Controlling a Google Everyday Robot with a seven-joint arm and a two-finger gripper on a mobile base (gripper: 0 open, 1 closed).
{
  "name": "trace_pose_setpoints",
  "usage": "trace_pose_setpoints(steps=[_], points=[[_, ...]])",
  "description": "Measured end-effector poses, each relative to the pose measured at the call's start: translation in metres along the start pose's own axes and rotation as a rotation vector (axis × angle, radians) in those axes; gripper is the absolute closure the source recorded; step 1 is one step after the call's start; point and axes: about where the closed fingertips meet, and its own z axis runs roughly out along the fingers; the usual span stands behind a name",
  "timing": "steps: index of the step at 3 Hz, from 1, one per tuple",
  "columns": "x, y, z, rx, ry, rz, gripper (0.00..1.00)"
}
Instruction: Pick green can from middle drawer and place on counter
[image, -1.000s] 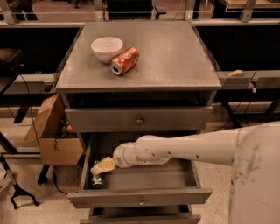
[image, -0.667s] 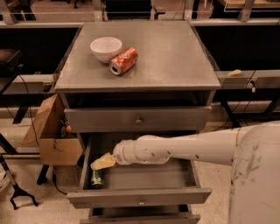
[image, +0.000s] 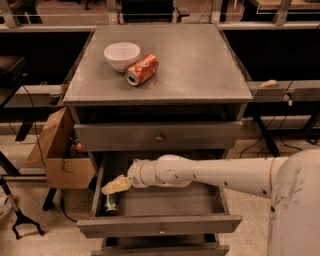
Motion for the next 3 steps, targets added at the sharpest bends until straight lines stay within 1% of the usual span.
trace_pose_setpoints(steps=[1, 2, 3], points=[[-0.005, 0.003, 0.035, -0.112, -0.06, -0.114, 0.0], [0.0, 0.0, 0.07, -0.216, -0.079, -0.27, 0.0], [0.018, -0.01, 0.085, -0.265, -0.067, -0.438, 0.0]])
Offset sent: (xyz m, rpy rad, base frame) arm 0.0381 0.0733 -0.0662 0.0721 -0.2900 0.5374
